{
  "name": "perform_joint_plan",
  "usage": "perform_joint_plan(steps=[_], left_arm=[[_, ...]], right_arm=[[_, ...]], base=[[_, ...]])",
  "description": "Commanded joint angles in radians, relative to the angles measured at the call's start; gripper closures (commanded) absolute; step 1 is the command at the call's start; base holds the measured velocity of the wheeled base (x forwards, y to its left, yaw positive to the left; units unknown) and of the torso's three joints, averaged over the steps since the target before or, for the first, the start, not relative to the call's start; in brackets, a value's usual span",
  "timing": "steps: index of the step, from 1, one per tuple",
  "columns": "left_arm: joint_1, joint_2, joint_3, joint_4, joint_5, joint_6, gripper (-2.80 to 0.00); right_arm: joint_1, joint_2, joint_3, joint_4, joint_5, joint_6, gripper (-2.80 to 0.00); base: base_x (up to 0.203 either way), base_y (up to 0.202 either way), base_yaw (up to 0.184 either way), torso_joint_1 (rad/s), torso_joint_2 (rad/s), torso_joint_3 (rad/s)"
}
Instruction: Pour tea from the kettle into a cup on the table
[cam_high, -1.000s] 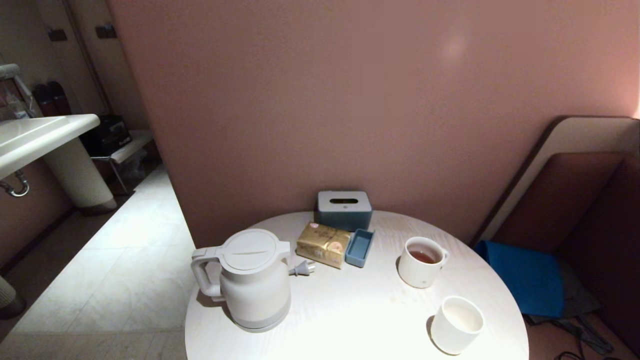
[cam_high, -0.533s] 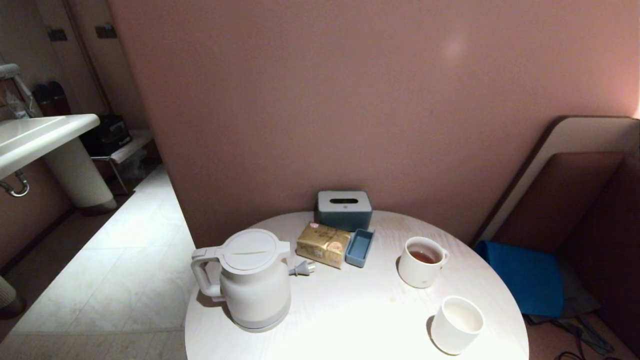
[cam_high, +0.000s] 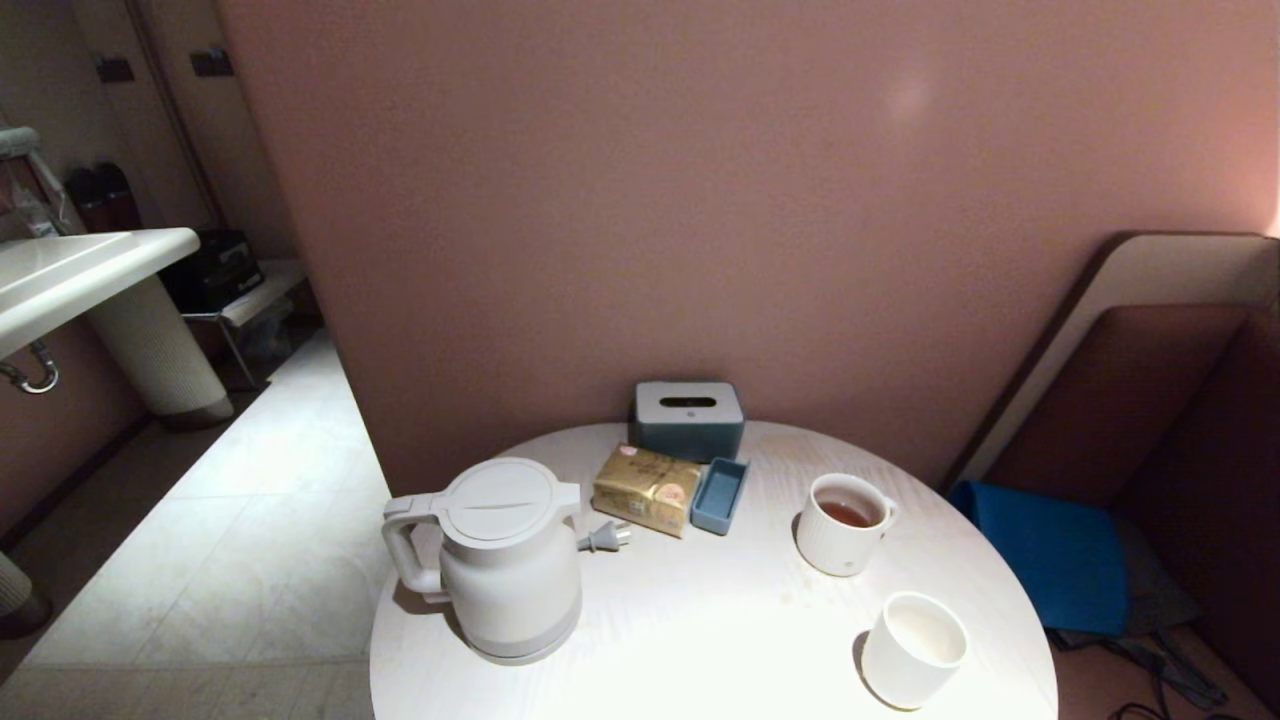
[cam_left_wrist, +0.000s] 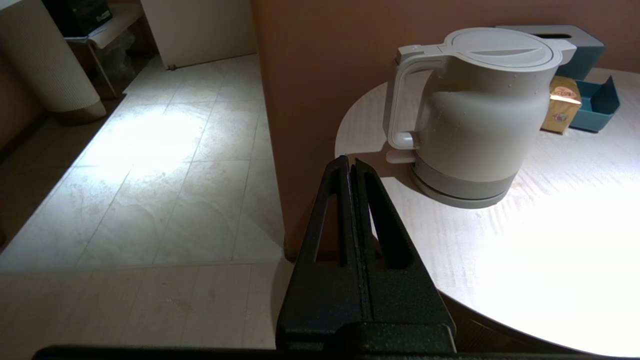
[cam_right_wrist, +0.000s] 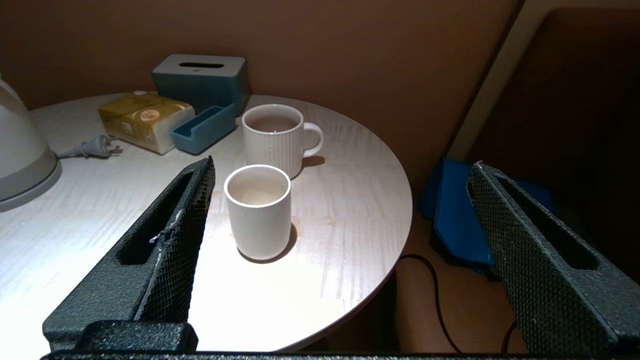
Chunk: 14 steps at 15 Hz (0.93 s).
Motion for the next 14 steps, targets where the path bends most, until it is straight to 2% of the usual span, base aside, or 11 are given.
perform_joint_plan(steps=[1, 8, 9, 14], left_arm=[[0.0, 0.001, 0.0, 0.001, 0.001, 0.0, 0.0], [0.0, 0.001, 0.0, -0.001, 0.001, 0.0, 0.0], [0.0, 0.001, 0.0, 0.0, 0.001, 0.0, 0.0], [0.0, 0.001, 0.0, -0.001, 0.001, 0.0, 0.0]], right_arm=[[0.0, 0.0, 0.0, -0.001, 0.0, 0.0, -2.8], [0.0, 0.0, 0.0, -0.001, 0.0, 0.0, -2.8], [0.0, 0.0, 0.0, -0.001, 0.0, 0.0, 0.0], [0.0, 0.0, 0.0, -0.001, 0.0, 0.0, 0.0]], base=[[0.0, 0.0, 0.0, 0.0, 0.0, 0.0], [0.0, 0.0, 0.0, 0.0, 0.0, 0.0], [0.0, 0.0, 0.0, 0.0, 0.0, 0.0], [0.0, 0.0, 0.0, 0.0, 0.0, 0.0]])
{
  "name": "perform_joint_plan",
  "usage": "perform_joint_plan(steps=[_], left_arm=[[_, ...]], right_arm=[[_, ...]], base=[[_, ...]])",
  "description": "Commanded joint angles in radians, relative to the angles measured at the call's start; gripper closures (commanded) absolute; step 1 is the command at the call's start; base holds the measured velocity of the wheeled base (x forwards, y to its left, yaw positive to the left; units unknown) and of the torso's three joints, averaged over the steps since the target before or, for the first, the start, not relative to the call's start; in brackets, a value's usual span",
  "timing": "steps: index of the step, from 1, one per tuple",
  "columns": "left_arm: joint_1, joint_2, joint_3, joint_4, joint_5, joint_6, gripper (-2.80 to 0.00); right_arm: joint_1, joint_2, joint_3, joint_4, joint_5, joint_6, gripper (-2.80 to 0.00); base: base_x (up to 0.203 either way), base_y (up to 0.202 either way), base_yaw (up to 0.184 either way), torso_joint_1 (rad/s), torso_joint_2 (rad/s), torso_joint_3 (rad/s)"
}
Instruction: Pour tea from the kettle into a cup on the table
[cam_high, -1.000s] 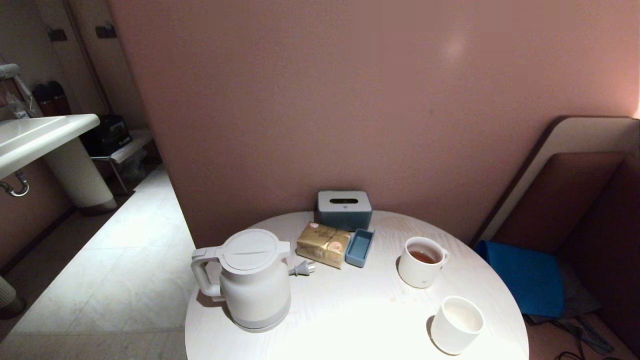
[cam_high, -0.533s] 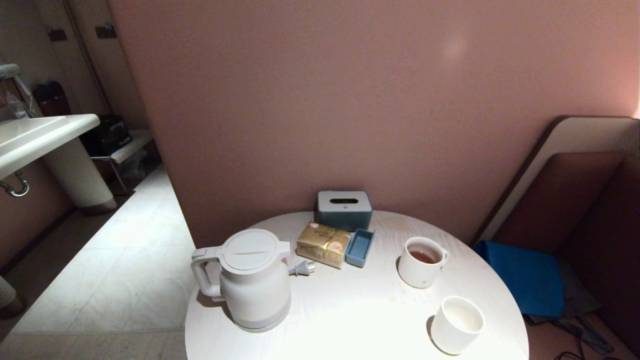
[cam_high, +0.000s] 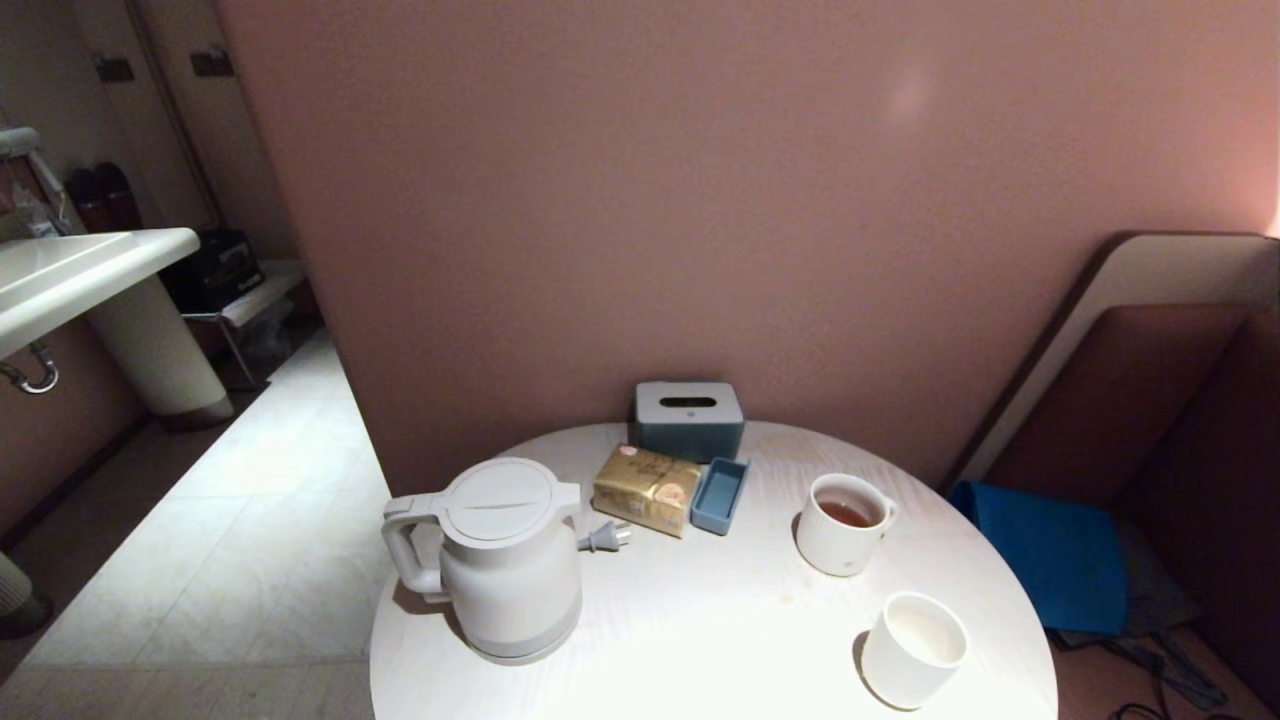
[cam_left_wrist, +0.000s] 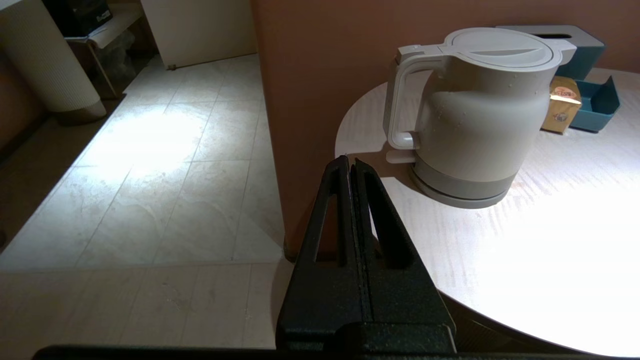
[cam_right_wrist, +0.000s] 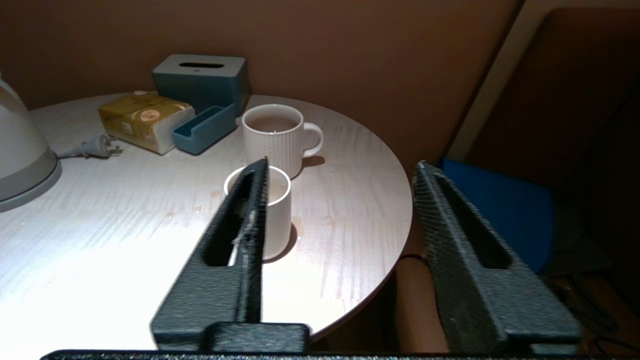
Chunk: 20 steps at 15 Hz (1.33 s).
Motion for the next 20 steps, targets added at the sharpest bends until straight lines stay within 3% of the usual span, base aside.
perform_joint_plan(steps=[1, 20], left_arm=[[0.0, 0.001, 0.0, -0.001, 0.0, 0.0, 0.0], [0.0, 0.001, 0.0, -0.001, 0.0, 0.0, 0.0]], right_arm=[[0.0, 0.0, 0.0, -0.001, 0.0, 0.0, 0.0], [0.0, 0.0, 0.0, -0.001, 0.0, 0.0, 0.0]], base=[[0.0, 0.0, 0.0, 0.0, 0.0, 0.0], [0.0, 0.0, 0.0, 0.0, 0.0, 0.0]])
